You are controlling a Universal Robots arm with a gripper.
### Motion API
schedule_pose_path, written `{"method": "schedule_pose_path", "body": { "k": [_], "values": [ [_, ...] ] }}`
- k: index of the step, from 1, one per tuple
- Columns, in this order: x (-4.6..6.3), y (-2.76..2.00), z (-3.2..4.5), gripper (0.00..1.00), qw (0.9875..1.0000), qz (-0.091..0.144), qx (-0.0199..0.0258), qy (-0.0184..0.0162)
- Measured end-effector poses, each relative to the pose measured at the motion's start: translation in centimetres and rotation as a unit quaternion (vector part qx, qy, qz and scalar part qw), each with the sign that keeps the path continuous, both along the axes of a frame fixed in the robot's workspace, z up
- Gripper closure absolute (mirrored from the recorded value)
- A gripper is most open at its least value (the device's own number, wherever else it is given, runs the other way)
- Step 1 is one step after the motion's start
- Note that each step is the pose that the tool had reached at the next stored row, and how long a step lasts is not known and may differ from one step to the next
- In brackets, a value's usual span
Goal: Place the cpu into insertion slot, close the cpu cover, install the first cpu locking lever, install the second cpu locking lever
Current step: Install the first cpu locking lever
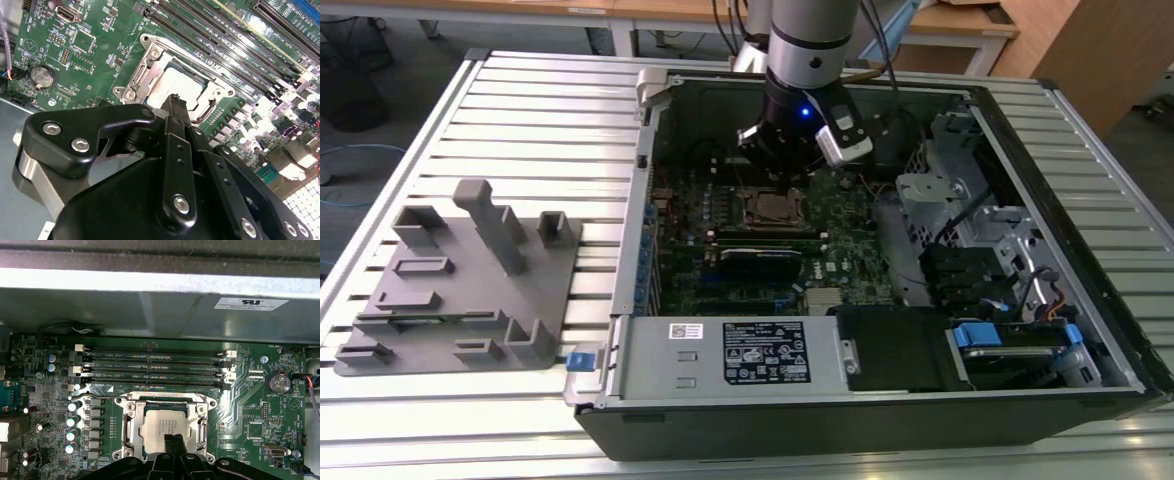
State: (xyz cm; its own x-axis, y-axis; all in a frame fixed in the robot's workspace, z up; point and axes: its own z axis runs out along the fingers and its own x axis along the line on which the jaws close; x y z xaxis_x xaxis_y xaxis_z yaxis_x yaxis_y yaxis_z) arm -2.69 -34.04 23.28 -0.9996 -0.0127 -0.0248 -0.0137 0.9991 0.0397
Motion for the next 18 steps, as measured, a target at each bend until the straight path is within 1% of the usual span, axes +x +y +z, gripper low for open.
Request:
{"method": "schedule_pose_path", "body": {
  "k": [3, 5, 14, 18],
  "values": [
    [0.00, 0.00, 0.01, 0.89, 1.0000, 0.000, 0.0000, 0.0000],
    [0.00, 0.00, 0.30, 0.89, 1.0000, 0.000, -0.0001, 0.0000],
    [-0.10, -0.08, 0.28, 0.89, 1.0000, 0.000, -0.0001, 0.0000],
    [-0.51, -0.14, 0.25, 0.89, 1.0000, 0.000, -0.0001, -0.0001]
  ]
}}
